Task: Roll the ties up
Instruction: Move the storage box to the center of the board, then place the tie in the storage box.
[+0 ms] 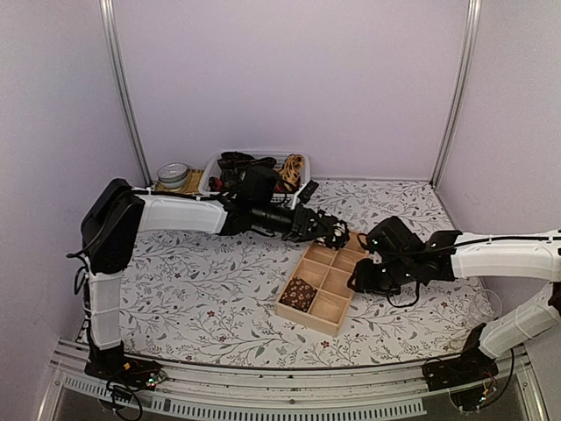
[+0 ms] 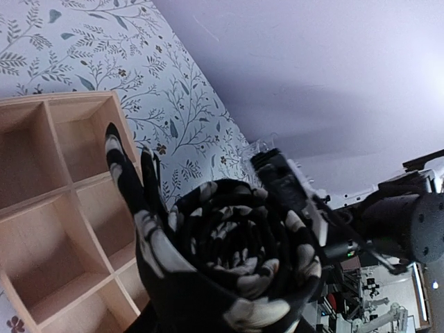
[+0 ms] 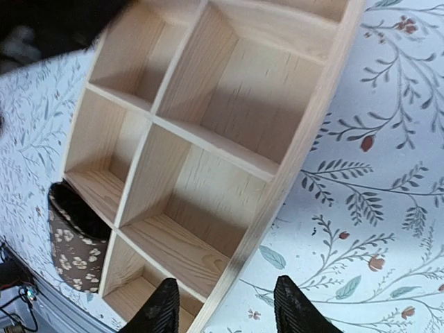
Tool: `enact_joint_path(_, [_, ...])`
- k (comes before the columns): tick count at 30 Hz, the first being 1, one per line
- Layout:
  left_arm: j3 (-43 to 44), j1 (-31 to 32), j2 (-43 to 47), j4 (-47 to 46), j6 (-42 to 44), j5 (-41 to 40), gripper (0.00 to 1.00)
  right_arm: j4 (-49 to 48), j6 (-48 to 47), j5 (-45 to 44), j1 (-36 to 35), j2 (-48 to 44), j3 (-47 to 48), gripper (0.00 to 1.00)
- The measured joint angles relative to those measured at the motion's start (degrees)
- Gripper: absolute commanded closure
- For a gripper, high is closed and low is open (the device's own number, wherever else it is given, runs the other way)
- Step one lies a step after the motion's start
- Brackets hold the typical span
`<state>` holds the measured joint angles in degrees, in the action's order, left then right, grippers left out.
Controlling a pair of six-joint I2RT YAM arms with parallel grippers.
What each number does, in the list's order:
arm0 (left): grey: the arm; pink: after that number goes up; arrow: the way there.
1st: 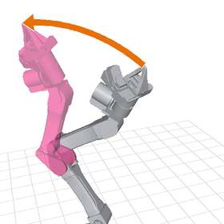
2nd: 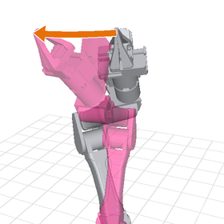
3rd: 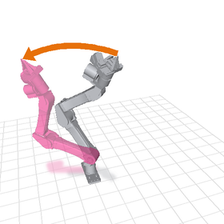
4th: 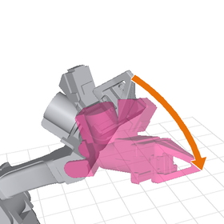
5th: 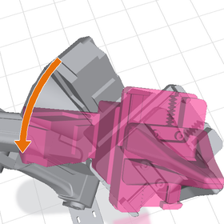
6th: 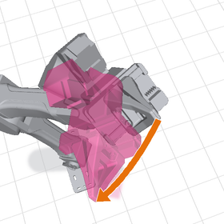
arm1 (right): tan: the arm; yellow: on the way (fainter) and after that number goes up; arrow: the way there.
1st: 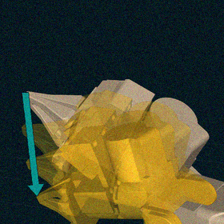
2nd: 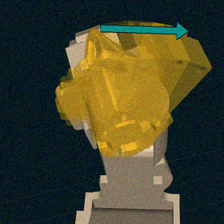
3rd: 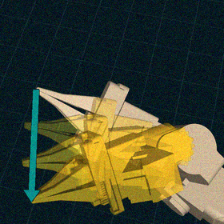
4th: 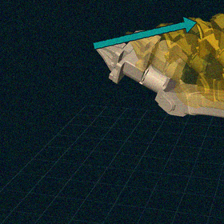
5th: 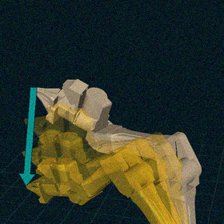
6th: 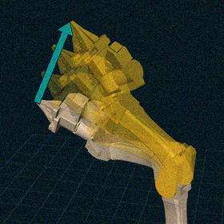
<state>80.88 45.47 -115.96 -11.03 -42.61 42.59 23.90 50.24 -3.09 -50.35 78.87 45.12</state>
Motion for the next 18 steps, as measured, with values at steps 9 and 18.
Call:
enact_joint_path(9, [13.2, -0.5, -10.8, 9.1, 4.7, 13.6, 1.00, 10.8, -3.9, -8.4, 2.5, -15.9, 3.2, 0.46])
enact_joint_path(18, [23.5, -2.8, -14.0, 27.6, 14.8, 18.8, 1.00, 13.9, -7.3, -10.4, 4.3, -18.2, 3.3, 0.46])
